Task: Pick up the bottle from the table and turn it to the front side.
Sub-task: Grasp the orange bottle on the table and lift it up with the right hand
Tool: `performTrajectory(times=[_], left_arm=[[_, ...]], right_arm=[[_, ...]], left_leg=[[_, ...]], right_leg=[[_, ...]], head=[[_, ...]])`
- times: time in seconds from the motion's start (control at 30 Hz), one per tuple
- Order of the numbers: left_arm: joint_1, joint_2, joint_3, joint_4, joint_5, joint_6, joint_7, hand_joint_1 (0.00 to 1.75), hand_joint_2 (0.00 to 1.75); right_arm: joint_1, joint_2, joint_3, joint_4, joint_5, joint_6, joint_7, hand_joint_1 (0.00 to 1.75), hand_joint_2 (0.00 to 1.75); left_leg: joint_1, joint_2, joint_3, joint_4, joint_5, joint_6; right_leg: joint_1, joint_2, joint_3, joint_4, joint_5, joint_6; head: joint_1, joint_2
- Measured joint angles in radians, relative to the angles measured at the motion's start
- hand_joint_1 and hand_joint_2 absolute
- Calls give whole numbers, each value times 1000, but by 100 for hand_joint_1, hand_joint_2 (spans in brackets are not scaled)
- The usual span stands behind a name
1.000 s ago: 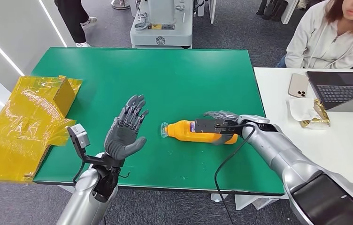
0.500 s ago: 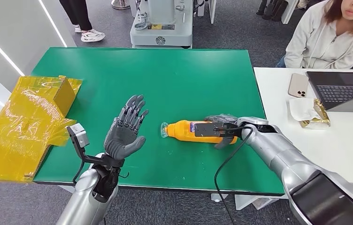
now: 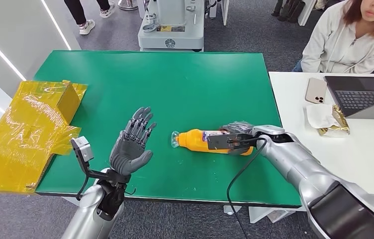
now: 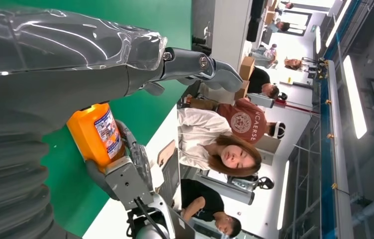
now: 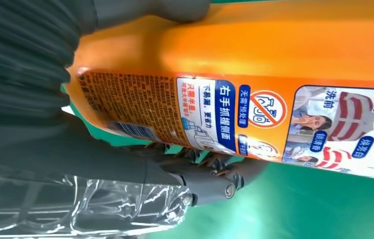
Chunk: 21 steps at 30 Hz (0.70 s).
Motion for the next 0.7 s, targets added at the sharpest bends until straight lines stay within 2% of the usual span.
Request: performTrajectory(times=[0.3, 0.7], left_arm=[[10, 0, 0, 0, 0, -6, 0, 0, 175], [28, 0, 4, -5, -10, -3, -5, 0, 175]], right_arm=[[-4, -2, 26, 4, 8, -16, -1, 174, 175], [16, -12, 34, 2, -15, -110, -26, 175, 175]], left_leg=[[0, 0, 0, 0, 0, 0], [0, 0, 1, 0, 0, 0]], right_leg=[[0, 0, 0, 0, 0, 0], [0, 0, 0, 0, 0, 0]], head=[[0, 0], [0, 0]])
